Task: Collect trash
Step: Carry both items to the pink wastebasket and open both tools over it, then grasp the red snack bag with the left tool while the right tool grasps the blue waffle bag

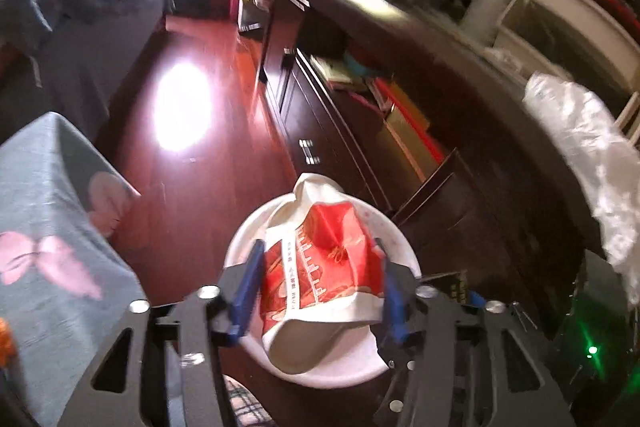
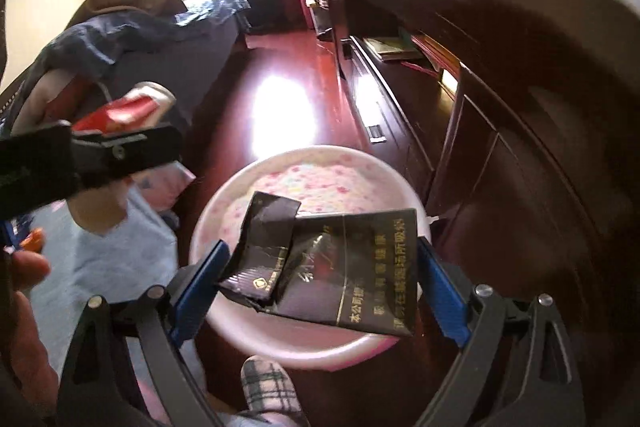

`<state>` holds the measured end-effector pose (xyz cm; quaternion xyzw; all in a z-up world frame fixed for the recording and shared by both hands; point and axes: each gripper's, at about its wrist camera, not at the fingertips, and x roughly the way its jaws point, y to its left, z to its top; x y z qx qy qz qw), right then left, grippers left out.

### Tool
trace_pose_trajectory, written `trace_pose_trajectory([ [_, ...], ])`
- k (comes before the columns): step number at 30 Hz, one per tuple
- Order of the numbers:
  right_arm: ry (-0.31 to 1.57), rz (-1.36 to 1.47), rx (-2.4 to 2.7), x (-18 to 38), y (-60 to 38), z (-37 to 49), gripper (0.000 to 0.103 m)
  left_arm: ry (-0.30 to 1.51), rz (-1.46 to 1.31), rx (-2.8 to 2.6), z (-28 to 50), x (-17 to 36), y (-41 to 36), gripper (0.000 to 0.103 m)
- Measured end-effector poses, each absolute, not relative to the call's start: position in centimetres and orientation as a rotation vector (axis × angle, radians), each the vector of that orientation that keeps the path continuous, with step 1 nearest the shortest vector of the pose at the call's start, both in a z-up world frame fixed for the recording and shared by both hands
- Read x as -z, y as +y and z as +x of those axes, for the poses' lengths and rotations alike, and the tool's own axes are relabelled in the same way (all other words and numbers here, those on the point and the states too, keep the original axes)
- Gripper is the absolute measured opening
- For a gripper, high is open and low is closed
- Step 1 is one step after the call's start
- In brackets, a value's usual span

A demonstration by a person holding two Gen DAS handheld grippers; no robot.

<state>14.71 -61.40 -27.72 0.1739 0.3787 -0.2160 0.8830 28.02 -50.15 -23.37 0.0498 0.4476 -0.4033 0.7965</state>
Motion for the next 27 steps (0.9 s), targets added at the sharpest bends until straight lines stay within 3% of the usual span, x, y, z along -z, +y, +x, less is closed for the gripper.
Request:
trace_pose_trajectory([
  [1, 0.786, 0.368, 0.453, 28.0, -61.8, 14.8, 0.095, 0.975, 0.101, 0.87, 28.3, 23.8, -50.6, 0.082],
  [3, 0.784, 0.38, 0.449, 28.7, -62.3, 15.2, 0.096, 0.98, 0.074, 0.874, 28.8, 24.2, -50.7, 0.092],
  [14, 0.78, 0.321, 0.467, 27.9, -60.4, 15.1, 0.1, 0.933, -0.03, 0.828, 28.8, 20.6, -45.9, 0.099],
  [27, 0.72, 0.205, 0.229, 20.0, -45.7, 14.1, 0.1, 0.776, -0.005, 0.505, 24.9, 16.0, -28.7, 0.099],
])
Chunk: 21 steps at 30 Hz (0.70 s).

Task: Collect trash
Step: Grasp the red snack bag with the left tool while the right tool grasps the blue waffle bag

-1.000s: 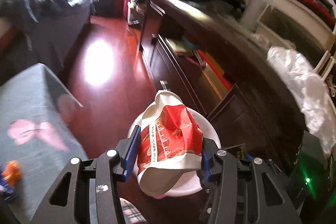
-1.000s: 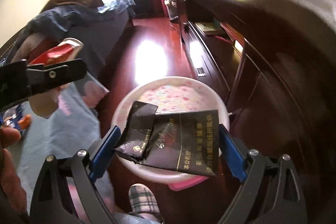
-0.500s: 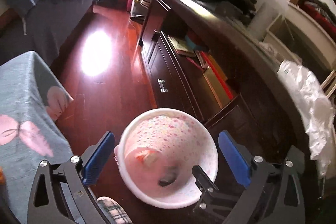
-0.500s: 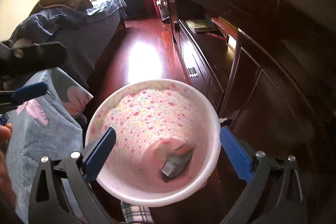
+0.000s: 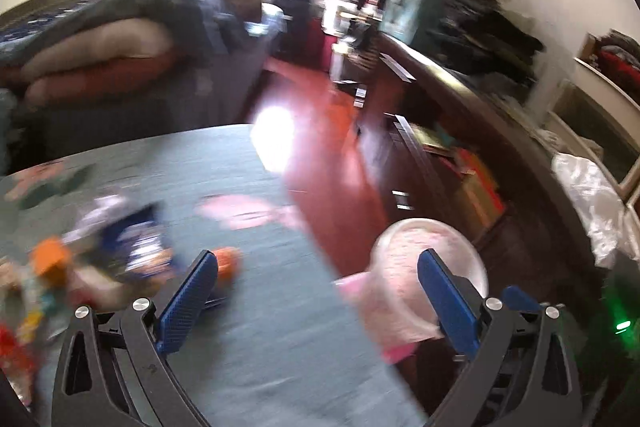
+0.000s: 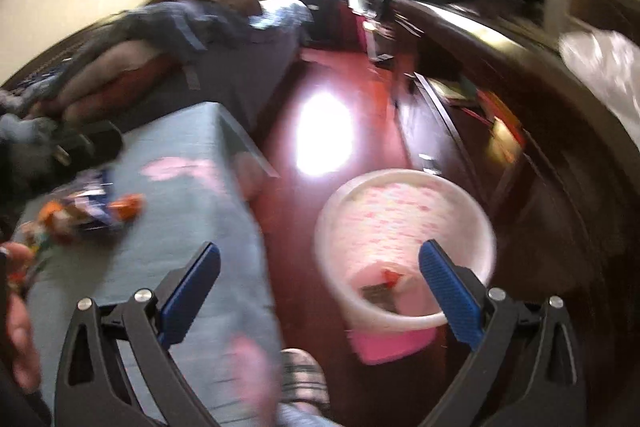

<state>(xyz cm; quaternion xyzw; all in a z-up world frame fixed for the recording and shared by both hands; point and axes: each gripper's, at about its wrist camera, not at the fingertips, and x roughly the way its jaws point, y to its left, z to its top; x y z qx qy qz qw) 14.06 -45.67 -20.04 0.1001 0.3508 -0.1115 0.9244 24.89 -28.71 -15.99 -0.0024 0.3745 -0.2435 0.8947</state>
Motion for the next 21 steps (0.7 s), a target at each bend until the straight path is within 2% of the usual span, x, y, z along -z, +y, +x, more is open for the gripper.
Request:
trace_pose_trajectory([
  [7, 0.714, 0.198, 0.006, 17.6, -37.4, 15.0, 0.1, 0.808, -0.06, 0.265, 23.4, 17.1, -16.8, 0.099],
  [14, 0.759, 0.125, -0.118, 17.7, -30.2, 16.8, 0.1, 0.888, -0.026, 0.113, 22.5, 20.3, -6.0, 0.099],
  [21, 0.799, 0.127, -0.164, 18.4, -26.8, 18.4, 0.1, 0.953, 0.105, 0.125, 23.7, 23.5, -1.7, 0.099],
])
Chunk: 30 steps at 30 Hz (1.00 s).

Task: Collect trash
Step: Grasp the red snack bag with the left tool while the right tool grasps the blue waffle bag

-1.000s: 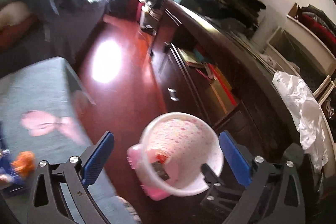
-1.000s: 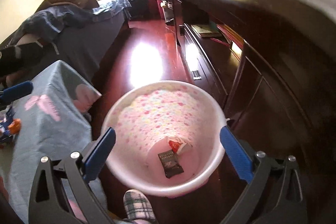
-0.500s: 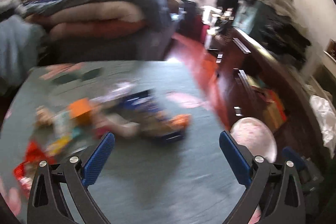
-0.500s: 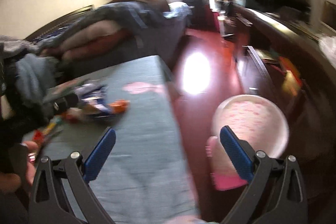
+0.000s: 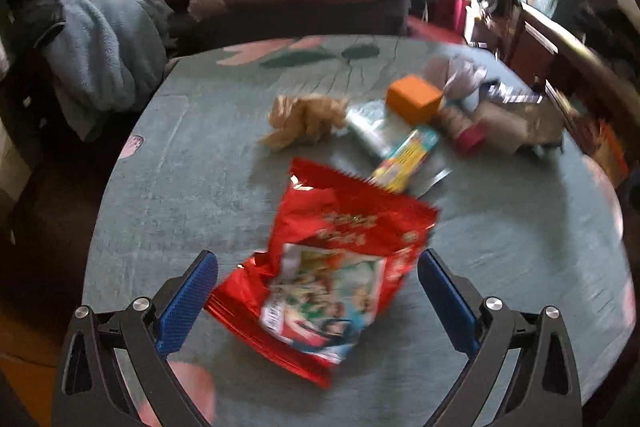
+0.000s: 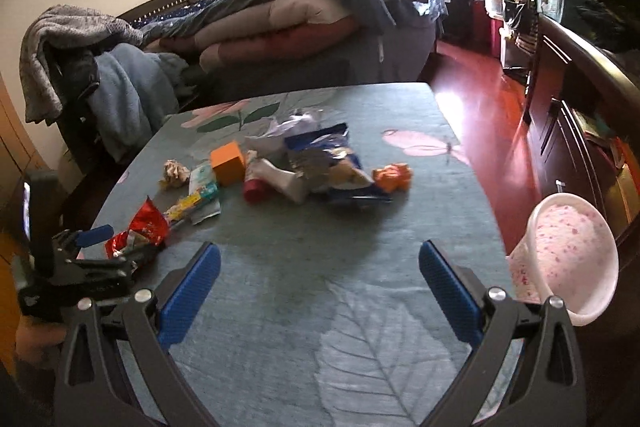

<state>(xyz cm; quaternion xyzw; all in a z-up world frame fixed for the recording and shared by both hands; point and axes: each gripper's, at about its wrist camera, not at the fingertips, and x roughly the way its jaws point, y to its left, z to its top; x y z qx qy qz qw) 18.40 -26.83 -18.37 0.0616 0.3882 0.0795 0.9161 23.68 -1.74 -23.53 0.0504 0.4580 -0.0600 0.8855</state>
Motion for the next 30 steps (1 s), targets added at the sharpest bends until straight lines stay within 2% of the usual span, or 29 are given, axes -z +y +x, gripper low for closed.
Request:
trace_pose_trajectory([
  [11, 0.829, 0.084, -0.147, 19.7, -25.5, 22.4, 0.1, 0.937, 0.078, 0.133, 24.0, 25.4, -0.8, 0.097],
  [12, 0.83, 0.079, -0.145, 19.9, -25.4, 22.8, 0.1, 0.926, 0.069, 0.122, 23.9, 25.3, -0.7, 0.087],
  [13, 0.833, 0.069, -0.138, 20.2, -25.3, 23.5, 0.1, 0.914, 0.063, 0.105, 23.7, 25.2, -0.6, 0.069],
  [16, 0.838, 0.062, -0.137, 20.7, -25.0, 25.0, 0.1, 0.899, 0.007, 0.093, 23.6, 24.7, 0.2, 0.045],
  [19, 0.84, 0.065, -0.136, 21.1, -25.1, 26.8, 0.097, 0.889, -0.069, 0.097, 23.4, 24.4, 0.9, 0.036],
  [24, 0.855, 0.054, -0.11, 22.0, -25.3, 29.7, 0.078, 0.865, -0.14, 0.093, 23.1, 23.9, 1.6, 0.02],
  [26, 0.847, 0.066, -0.106, 22.2, -25.7, 30.4, 0.058, 0.838, -0.151, 0.085, 22.8, 23.3, 1.6, 0.019],
  [27, 0.846, 0.065, -0.103, 22.2, -25.9, 30.7, 0.052, 0.826, -0.155, 0.079, 22.8, 23.1, 1.6, 0.019],
  [29, 0.861, 0.051, -0.087, 22.3, -26.2, 31.4, 0.03, 0.807, -0.167, 0.077, 22.5, 22.5, 1.5, 0.019],
  [30, 0.866, 0.051, -0.087, 22.4, -26.3, 31.6, 0.025, 0.8, -0.174, 0.077, 22.4, 22.2, 1.5, 0.019],
])
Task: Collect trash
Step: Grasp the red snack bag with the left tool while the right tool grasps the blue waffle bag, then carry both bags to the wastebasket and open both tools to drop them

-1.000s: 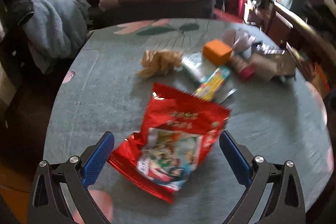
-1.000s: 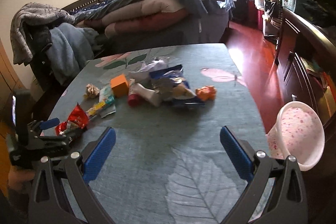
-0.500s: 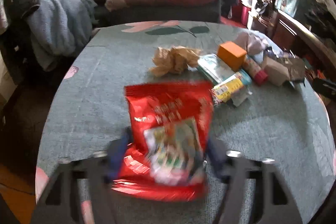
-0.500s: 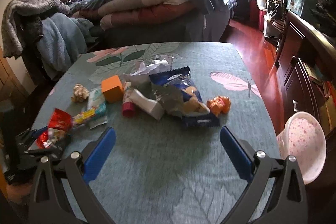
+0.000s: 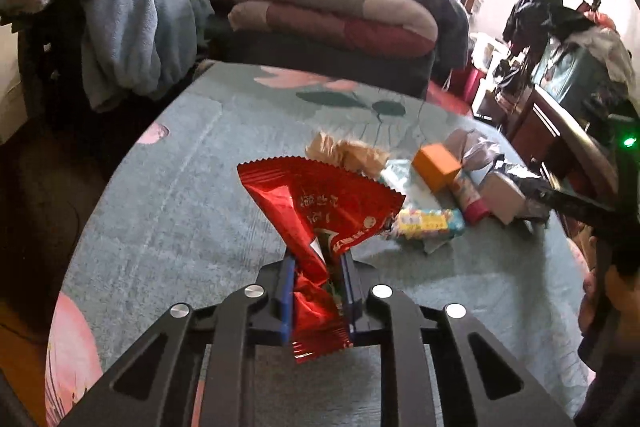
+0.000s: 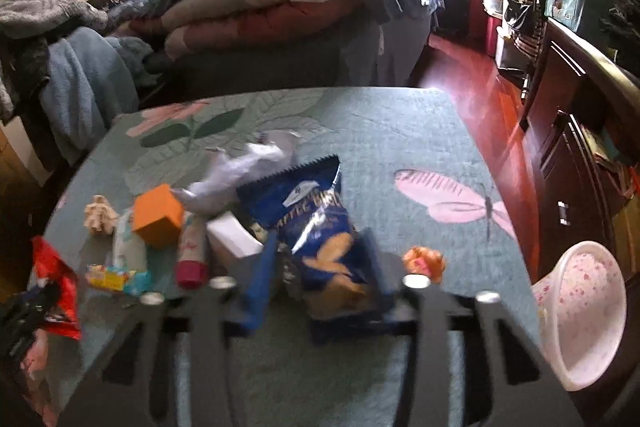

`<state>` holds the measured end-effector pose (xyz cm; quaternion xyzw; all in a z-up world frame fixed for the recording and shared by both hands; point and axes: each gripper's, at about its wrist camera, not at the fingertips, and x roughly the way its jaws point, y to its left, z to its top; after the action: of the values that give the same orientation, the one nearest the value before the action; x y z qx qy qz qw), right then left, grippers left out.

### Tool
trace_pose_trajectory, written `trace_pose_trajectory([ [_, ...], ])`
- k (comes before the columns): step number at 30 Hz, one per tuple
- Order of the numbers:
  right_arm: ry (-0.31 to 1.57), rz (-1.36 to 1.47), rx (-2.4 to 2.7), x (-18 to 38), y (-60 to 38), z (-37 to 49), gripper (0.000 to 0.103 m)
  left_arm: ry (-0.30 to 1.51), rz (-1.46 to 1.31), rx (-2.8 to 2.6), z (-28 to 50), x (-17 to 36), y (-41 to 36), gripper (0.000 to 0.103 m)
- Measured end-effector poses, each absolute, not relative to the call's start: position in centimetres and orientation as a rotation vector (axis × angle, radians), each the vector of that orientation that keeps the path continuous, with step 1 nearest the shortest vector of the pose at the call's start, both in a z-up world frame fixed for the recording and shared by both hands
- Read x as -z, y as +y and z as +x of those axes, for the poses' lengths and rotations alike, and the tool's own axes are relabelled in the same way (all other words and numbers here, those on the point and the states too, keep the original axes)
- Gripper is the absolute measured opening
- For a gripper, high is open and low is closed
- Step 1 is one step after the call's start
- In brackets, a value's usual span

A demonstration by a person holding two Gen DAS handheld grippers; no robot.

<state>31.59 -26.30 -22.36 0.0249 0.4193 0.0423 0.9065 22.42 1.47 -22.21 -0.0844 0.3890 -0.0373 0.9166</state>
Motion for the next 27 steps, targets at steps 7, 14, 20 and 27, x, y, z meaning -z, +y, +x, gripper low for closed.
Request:
trace_pose_trajectory([
  [7, 0.816, 0.079, -0.144, 21.4, -27.1, 30.6, 0.008, 0.774, -0.201, 0.085, 22.1, 20.9, 1.2, 0.019],
  [14, 0.754, 0.132, -0.191, 18.4, -28.3, 27.4, 0.008, 0.723, -0.195, 0.124, 21.2, 18.5, -0.3, 0.019],
  [20, 0.734, 0.184, -0.216, 16.8, -29.8, 24.2, 0.008, 0.692, -0.174, 0.196, 20.7, 16.5, -3.1, 0.02],
  [27, 0.71, 0.203, -0.16, 15.8, -33.3, 19.7, 0.009, 0.674, -0.122, 0.298, 20.3, 15.2, -8.3, 0.02],
])
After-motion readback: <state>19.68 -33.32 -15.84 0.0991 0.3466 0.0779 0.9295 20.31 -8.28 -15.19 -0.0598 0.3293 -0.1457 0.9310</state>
